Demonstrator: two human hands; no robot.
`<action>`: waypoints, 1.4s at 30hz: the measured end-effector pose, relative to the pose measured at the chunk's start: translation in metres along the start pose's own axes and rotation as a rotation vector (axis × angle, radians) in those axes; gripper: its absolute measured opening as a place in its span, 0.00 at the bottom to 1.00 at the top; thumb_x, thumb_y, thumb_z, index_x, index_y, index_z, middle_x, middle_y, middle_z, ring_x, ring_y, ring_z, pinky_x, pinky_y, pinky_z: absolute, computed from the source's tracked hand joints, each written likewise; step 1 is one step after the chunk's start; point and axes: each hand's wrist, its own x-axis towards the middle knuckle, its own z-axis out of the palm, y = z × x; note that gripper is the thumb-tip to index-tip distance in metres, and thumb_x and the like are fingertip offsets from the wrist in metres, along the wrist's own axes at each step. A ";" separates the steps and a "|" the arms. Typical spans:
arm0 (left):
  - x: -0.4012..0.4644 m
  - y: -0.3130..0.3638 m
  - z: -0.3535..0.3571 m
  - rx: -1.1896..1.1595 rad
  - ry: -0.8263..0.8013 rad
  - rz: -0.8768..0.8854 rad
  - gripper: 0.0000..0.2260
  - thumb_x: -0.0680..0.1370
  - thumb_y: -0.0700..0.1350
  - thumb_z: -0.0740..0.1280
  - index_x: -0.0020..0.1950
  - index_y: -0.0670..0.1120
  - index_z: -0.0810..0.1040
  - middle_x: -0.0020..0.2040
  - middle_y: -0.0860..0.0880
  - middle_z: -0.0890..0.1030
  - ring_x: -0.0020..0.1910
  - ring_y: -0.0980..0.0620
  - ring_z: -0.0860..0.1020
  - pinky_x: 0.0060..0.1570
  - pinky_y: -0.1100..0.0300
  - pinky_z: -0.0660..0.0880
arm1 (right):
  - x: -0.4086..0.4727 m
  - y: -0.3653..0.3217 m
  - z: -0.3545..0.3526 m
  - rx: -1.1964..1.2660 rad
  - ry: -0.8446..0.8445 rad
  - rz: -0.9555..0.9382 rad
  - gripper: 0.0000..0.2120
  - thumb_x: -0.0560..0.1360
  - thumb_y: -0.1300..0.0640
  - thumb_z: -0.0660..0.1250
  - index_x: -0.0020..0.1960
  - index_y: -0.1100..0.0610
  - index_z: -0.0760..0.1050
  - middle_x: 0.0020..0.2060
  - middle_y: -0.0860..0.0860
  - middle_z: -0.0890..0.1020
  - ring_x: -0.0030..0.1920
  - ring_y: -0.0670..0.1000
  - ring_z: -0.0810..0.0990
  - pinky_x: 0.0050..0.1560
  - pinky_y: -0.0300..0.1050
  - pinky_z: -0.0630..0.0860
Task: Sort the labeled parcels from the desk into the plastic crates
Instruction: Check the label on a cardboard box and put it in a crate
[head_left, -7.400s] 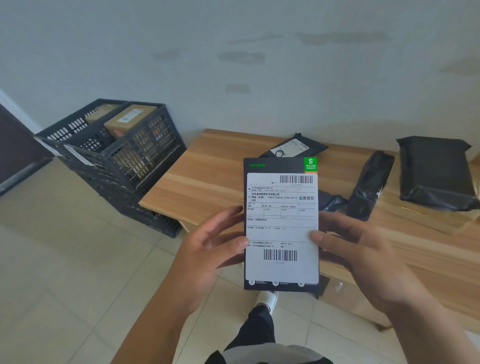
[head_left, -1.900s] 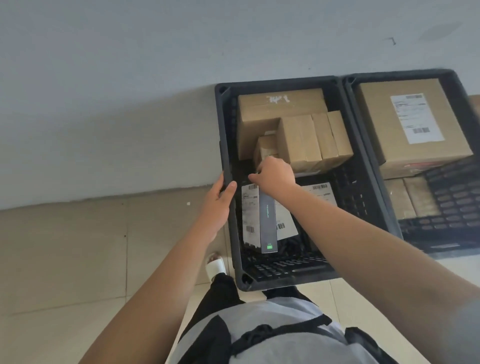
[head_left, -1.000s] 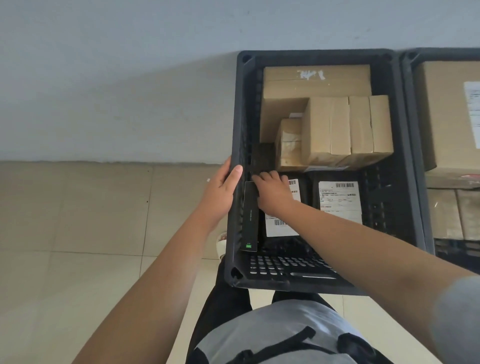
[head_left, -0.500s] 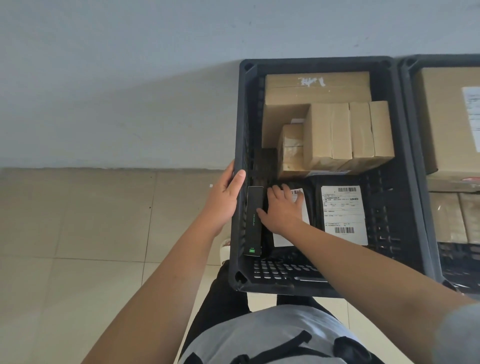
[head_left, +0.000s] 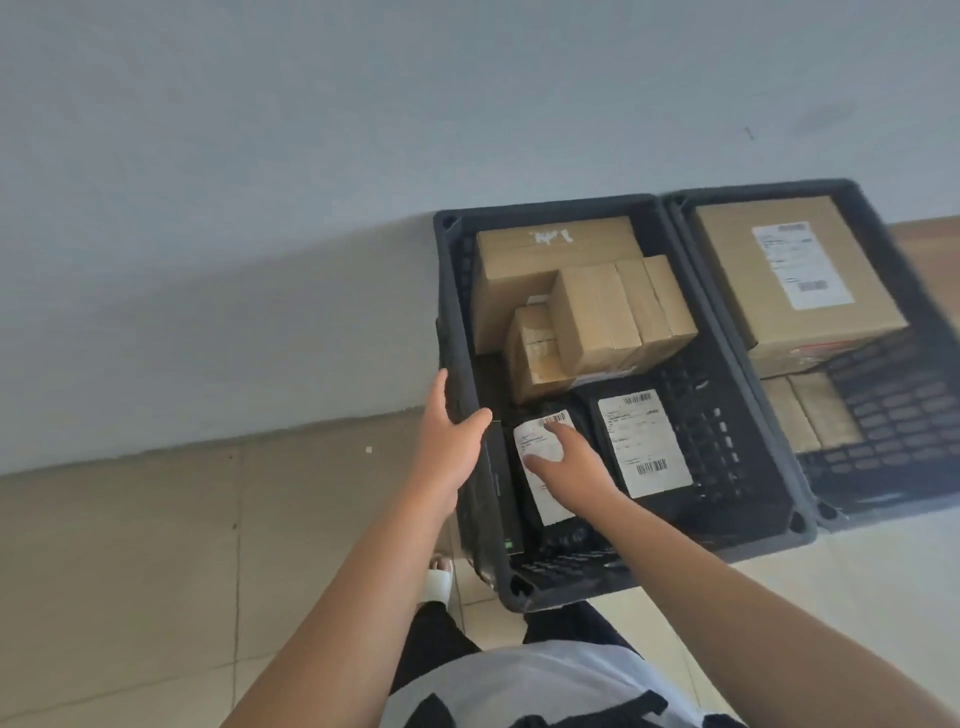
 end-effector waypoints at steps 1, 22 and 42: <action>-0.006 0.006 -0.003 0.023 0.026 0.048 0.32 0.83 0.45 0.67 0.82 0.60 0.56 0.83 0.53 0.60 0.80 0.48 0.63 0.77 0.45 0.63 | -0.013 -0.003 -0.009 0.133 0.038 0.046 0.29 0.82 0.49 0.67 0.80 0.48 0.63 0.78 0.50 0.67 0.76 0.55 0.68 0.68 0.52 0.71; -0.187 0.038 0.234 0.206 -0.728 0.207 0.13 0.84 0.45 0.67 0.66 0.59 0.77 0.62 0.58 0.82 0.61 0.56 0.82 0.54 0.64 0.81 | -0.234 0.176 -0.184 1.120 0.735 0.030 0.09 0.80 0.61 0.69 0.56 0.51 0.83 0.54 0.49 0.84 0.58 0.52 0.83 0.61 0.55 0.81; -0.279 0.019 0.558 0.364 -0.912 0.166 0.11 0.83 0.39 0.67 0.63 0.50 0.81 0.58 0.47 0.84 0.56 0.47 0.85 0.55 0.54 0.83 | -0.296 0.459 -0.336 1.465 1.001 0.127 0.08 0.80 0.63 0.67 0.54 0.56 0.84 0.50 0.53 0.87 0.53 0.55 0.86 0.56 0.51 0.82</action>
